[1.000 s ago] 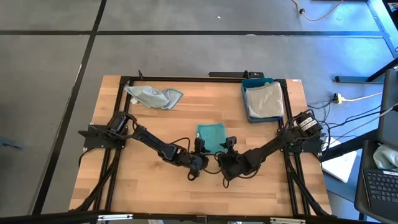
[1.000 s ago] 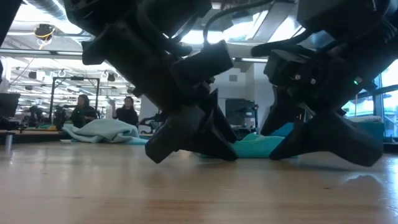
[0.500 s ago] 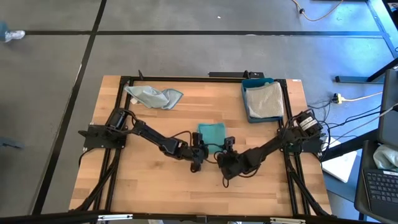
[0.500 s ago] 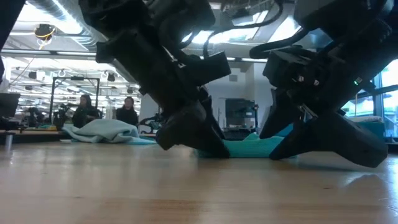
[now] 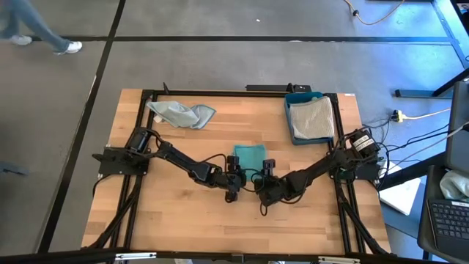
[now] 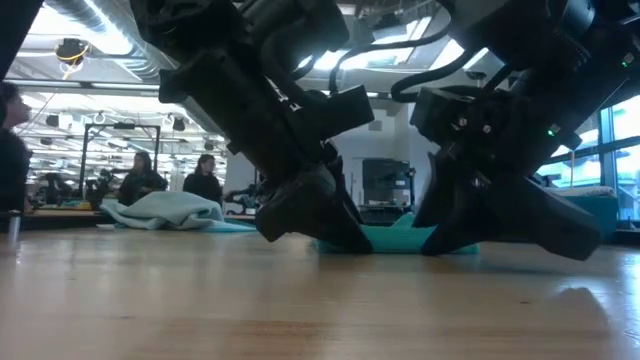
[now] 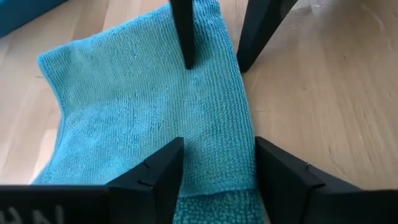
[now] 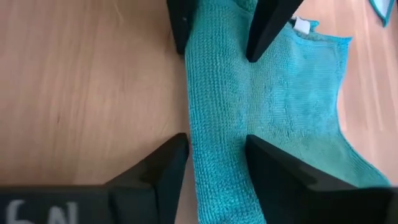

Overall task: Fold microfiber towels
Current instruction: Put the blue microfiber cloth into the blue bin

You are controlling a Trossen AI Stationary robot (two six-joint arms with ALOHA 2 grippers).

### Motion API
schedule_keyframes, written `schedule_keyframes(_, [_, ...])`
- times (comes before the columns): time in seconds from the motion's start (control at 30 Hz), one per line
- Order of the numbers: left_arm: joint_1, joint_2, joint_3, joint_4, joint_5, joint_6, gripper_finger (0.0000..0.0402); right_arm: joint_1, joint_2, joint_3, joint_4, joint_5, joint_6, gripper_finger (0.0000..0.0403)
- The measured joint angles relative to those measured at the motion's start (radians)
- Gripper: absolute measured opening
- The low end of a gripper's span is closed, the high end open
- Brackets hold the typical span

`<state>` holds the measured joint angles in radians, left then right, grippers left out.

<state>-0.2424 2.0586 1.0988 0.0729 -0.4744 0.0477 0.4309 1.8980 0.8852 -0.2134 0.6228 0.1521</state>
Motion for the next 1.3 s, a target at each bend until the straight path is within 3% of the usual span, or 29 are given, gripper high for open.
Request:
schedule_keyframes(0.37, [-0.003,0.000,0.000,-0.006,0.040,-0.024,0.0027,-0.003,0.000,0.000,0.003,-0.071,-0.005,0.0015])
schedule_keyframes(0.43, [-0.003,0.000,0.000,-0.008,0.039,-0.031,0.0008,-0.003,0.000,0.000,0.002,-0.068,-0.008,0.0011])
schedule_keyframes(0.7, [-0.010,-0.016,-0.001,-0.042,0.025,-0.018,0.0002,-0.001,-0.028,0.013,-0.024,-0.073,-0.034,0.0006])
schedule_keyframes(0.87, [-0.030,-0.090,-0.005,-0.073,0.000,0.009,0.0001,0.001,-0.102,0.026,-0.067,-0.067,-0.026,0.0007])
schedule_keyframes(1.07, [-0.044,-0.190,-0.007,-0.131,-0.030,0.018,0.0000,0.007,-0.177,0.025,-0.091,-0.050,-0.021,0.0043])
schedule_keyframes(1.3, [-0.029,-0.242,-0.006,-0.188,-0.041,0.013,0.0000,0.024,-0.196,0.026,-0.088,-0.030,0.050,0.0175])
